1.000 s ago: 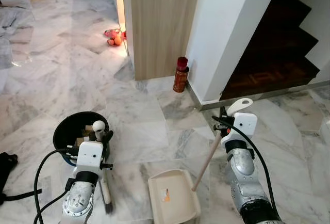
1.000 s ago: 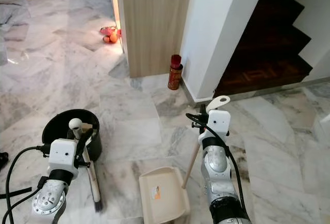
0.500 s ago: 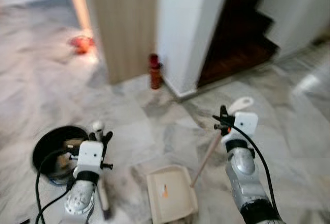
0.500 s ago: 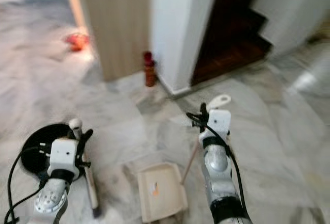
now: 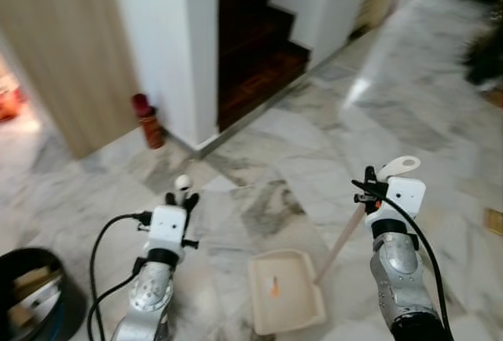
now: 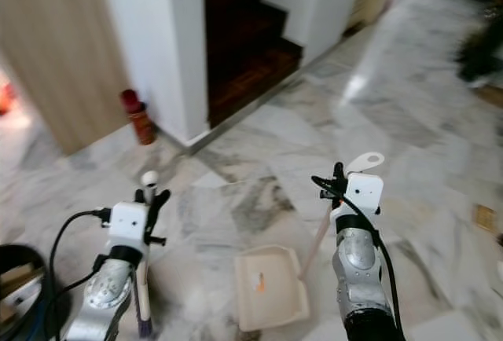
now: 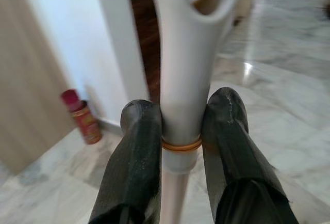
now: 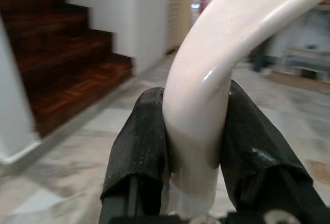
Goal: Sweep floor
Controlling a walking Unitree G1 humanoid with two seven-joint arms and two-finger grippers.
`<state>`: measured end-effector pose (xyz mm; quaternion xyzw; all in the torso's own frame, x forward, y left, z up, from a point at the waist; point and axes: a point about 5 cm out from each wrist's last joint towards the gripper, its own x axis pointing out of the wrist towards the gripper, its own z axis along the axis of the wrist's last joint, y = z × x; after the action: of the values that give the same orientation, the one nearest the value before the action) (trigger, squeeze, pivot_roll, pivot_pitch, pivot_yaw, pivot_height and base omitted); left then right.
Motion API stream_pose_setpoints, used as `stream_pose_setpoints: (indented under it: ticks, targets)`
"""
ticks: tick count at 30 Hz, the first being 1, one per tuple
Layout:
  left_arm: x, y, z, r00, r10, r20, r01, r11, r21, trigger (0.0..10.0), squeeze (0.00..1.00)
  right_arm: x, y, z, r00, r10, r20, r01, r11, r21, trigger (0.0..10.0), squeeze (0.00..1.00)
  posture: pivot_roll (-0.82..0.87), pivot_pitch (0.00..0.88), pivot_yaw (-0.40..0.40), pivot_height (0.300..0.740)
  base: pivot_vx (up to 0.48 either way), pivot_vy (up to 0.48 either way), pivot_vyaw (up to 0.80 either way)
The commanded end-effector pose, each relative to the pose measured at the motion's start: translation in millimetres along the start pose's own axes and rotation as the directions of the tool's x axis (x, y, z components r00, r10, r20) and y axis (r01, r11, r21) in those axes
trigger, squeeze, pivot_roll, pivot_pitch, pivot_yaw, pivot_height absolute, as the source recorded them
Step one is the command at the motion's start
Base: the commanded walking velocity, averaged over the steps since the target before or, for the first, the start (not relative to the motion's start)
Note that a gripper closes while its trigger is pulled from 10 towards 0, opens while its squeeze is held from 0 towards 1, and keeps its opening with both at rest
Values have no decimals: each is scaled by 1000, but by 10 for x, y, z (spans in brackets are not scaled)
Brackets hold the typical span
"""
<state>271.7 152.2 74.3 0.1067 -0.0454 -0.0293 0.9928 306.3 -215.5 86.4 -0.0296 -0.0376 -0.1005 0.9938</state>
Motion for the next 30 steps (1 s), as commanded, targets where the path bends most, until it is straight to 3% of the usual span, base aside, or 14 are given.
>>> stream_pose_setpoints:
  ticks: [1, 5, 7, 10, 21, 25, 30]
  targets:
    - [-7, -7, 27, 999, -26, 23, 26, 1000, 6, 10000, 0, 12, -49, 54, 999, -22, 29, 22, 1000, 5, 10000, 0, 14, 44, -18, 740, 0, 0, -800]
    - [-9, 93, 21, 999, -24, 25, 23, 999, 24, 10000, 0, 2, -34, 32, 999, -41, 21, 41, 999, 21, 10000, 0, 26, 38, 4, 740, 0, 0, -800]
    - [8, 231, 16, 1000, -6, 22, 5, 999, 47, 10000, 0, -14, 49, 21, 999, -40, 19, 39, 999, 32, 10000, 0, 27, 42, 8, 740, 0, 0, -800]
    - [27, 284, 1, 1000, -1, 17, 0, 998, 60, 10000, 0, -52, 119, -14, 1000, -20, 14, 20, 999, 29, 10000, 0, 35, 40, 16, 740, 0, 0, -800]
    - [16, 296, 30, 1000, -16, 15, 15, 998, 54, 10000, 0, -174, 252, -119, 1000, -17, -8, 18, 997, 76, 10000, 0, 52, 35, 55, 740, 0, 0, -752]
    - [3, 290, 23, 1000, -6, 11, 6, 1000, 3, 10000, 0, -179, 257, -110, 1000, -9, -2, 9, 998, 60, 10000, 0, 56, 42, 43, 740, 0, 0, 0]
    - [-41, 288, 10, 1000, 2, 9, -2, 1000, -4, 10000, 0, -156, 234, -108, 1000, -14, -8, 14, 998, 62, 10000, 0, 63, 54, 21, 740, 0, 0, 0]
